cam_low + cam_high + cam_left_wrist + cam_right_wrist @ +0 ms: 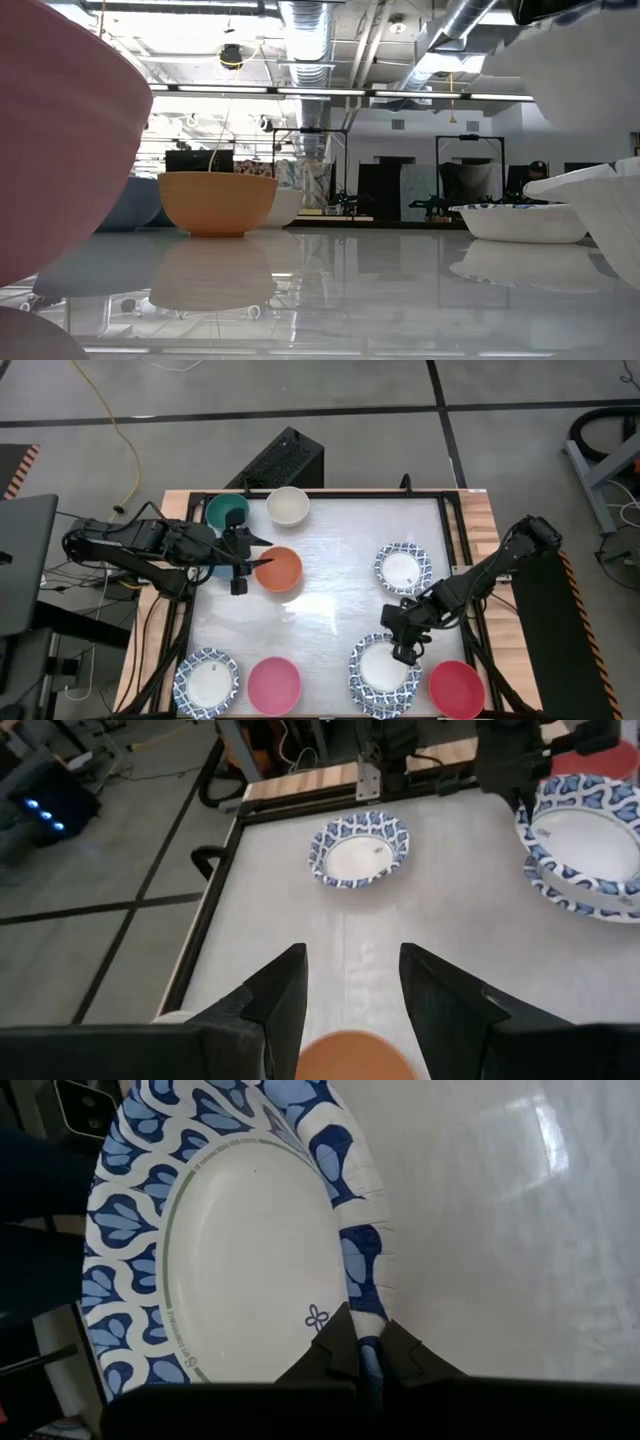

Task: Nest bowls inside each other
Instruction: Stack the top left white paper bowl on top of the bottom right white paper bowl

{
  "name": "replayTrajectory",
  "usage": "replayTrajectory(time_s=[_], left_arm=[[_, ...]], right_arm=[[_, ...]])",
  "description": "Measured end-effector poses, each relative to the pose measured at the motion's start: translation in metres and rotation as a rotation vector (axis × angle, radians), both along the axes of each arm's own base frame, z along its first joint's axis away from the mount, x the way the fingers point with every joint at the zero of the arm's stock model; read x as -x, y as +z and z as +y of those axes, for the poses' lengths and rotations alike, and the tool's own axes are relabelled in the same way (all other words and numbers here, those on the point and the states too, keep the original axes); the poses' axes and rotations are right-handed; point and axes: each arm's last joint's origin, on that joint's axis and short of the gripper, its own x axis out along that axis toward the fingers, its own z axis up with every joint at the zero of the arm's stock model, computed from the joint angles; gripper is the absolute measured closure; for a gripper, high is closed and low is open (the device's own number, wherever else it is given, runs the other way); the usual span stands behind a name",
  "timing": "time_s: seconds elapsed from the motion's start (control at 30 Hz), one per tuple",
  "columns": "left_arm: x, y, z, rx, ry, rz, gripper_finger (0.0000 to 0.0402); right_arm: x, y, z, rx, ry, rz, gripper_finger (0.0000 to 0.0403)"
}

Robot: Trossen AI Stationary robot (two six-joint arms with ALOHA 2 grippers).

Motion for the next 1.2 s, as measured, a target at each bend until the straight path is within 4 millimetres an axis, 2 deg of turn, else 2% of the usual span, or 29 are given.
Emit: replayTrajectory(time_s=[0.2, 0.43, 0.63, 0.93, 1.2], left_arm=[[0.000, 0.000, 0.001, -0.008, 0.014, 0.002, 0.0251], [0.000, 0.000, 0.001, -0.007, 0.013, 0.004, 0.0251], [0.000, 0.000, 0.001, -0.018, 0.010, 0.007, 0.0251], [0.000, 0.000, 0.001, -0.032, 0.032, 0.005, 0.0251], [0.000, 0.000, 0.001, -0.032, 0.033, 0.005, 0.0251]], right_arm=[[-0.002, -0.004, 0.004, -0.001, 0.007, 0.010, 0.0386], [-0.010, -0.024, 0.024, -0.014, 0.062, 0.048, 0.0386], [-0.014, -0.036, 0.031, -0.006, 0.073, 0.093, 0.0386], [-0.015, -0.036, 0.029, -0.011, 0.065, 0.085, 0.0380], [-0.015, -0.036, 0.029, -0.012, 0.069, 0.084, 0.0343]])
